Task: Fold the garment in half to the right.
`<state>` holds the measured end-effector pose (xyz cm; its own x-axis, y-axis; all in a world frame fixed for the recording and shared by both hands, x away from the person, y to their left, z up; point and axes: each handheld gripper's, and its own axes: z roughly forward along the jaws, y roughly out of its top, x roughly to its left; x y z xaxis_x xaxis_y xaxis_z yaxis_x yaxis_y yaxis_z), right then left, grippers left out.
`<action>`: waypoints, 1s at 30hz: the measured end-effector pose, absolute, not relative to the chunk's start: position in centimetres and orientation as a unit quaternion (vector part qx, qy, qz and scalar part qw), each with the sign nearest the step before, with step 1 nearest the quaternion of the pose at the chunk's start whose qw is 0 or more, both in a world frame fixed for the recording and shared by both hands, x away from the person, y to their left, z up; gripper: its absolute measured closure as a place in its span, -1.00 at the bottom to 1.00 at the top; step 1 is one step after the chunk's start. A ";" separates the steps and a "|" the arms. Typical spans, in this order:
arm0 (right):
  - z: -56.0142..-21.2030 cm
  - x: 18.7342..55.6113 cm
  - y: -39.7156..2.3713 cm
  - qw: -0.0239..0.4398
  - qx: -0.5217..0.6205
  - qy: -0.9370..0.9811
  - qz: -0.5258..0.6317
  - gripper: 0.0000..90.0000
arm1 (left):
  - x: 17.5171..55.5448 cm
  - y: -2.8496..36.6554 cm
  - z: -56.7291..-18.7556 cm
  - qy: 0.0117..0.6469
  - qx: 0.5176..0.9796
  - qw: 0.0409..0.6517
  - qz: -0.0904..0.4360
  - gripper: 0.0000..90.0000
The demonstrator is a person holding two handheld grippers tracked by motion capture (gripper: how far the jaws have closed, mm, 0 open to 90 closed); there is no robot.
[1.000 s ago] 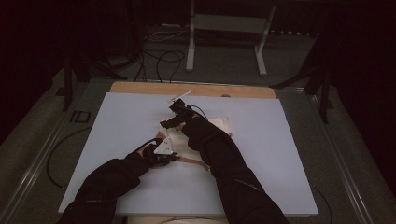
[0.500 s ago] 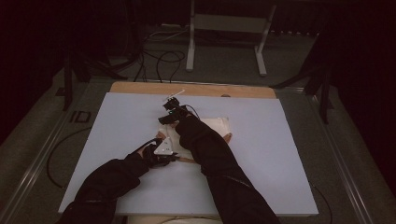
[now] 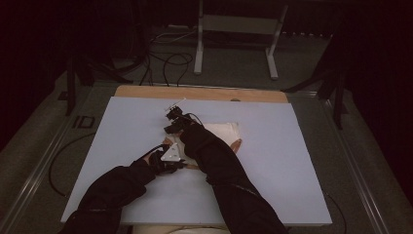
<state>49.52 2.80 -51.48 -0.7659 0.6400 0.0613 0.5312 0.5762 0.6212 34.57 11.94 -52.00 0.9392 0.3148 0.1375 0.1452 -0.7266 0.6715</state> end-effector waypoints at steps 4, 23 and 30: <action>-51.5 49.5 2.8 0.106 0.323 0.888 0.310 0.55 | 34.6 11.9 -52.0 0.127 0.921 0.348 0.120 0.92; -50.2 49.2 1.6 0.116 0.312 0.886 0.323 0.99 | 34.6 12.1 -51.5 0.126 0.921 0.352 0.114 0.94; -49.4 49.0 0.8 0.116 0.315 0.880 0.336 0.99 | 34.5 12.0 -51.0 0.118 0.923 0.348 0.115 0.94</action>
